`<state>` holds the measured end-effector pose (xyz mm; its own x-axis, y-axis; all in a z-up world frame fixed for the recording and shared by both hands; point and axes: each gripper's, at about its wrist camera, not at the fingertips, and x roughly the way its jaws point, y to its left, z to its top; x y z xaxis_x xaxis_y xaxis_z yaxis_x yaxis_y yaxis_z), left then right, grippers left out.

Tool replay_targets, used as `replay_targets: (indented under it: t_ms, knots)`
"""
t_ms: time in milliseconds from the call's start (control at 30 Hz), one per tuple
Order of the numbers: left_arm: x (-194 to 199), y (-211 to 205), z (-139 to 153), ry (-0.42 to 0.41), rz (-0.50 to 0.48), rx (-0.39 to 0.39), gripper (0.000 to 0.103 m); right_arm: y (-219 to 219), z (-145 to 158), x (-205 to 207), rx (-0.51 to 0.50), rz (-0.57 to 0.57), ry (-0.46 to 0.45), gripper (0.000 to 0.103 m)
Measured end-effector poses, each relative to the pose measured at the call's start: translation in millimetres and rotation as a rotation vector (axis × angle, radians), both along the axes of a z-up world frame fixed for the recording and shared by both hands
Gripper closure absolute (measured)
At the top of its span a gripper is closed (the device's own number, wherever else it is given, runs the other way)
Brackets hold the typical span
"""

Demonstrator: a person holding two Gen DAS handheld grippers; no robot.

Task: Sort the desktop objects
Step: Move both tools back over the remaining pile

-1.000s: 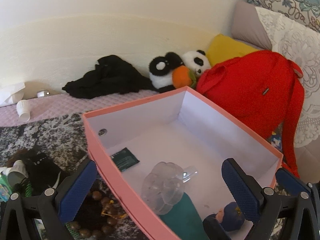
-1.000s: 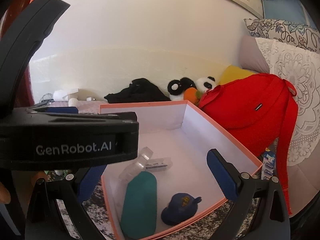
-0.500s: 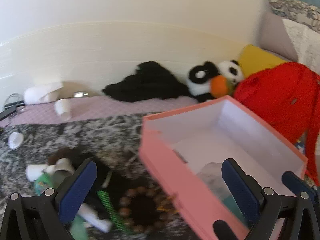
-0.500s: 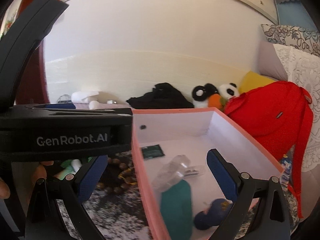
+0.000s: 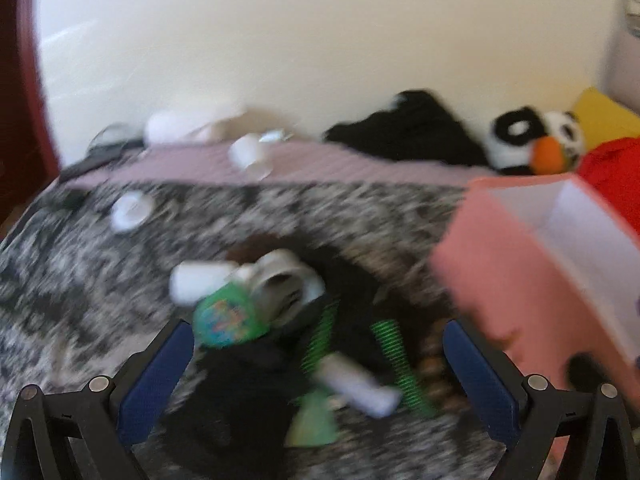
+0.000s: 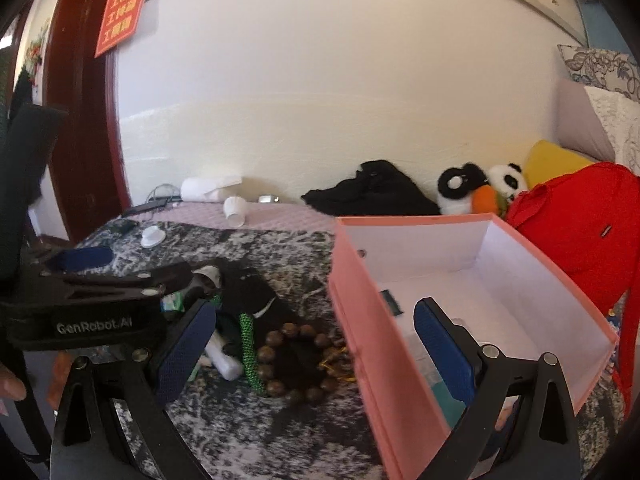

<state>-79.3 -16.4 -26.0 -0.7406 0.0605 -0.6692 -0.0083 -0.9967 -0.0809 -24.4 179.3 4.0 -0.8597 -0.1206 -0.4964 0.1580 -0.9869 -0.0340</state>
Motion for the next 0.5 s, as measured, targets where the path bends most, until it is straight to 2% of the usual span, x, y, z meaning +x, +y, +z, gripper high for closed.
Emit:
replay_targets:
  t_ms: [267, 500]
  knots:
    - [7, -48, -41, -0.053, 0.081, -0.027, 0.000, -22, -6, -13, -0.073, 0.012, -0.038, 0.002]
    - [11, -55, -74, -0.103, 0.048, -0.059, 0.001, -32, -8, -22, -0.167, 0.019, -0.072, 0.002]
